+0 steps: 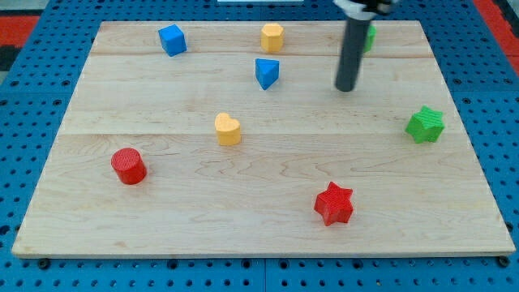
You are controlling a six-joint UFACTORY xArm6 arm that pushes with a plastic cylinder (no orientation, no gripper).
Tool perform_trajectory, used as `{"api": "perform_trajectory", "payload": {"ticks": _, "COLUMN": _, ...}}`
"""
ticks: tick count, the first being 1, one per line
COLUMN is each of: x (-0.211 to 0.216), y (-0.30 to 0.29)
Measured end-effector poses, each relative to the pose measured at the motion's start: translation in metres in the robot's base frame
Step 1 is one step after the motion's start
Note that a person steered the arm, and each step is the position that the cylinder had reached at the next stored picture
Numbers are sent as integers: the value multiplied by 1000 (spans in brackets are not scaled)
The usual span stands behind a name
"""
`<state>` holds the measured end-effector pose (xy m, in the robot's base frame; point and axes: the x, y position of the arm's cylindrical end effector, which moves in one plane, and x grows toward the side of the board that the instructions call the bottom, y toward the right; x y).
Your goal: Push the green star to the center of the board
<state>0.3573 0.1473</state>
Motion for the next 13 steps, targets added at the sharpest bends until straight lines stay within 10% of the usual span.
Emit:
{"api": "perform_trajectory", "payload": {"ticks": 3, "x": 52, "y": 115}}
{"api": "perform_trajectory", "payload": {"ticks": 13, "x": 136, "y": 10}}
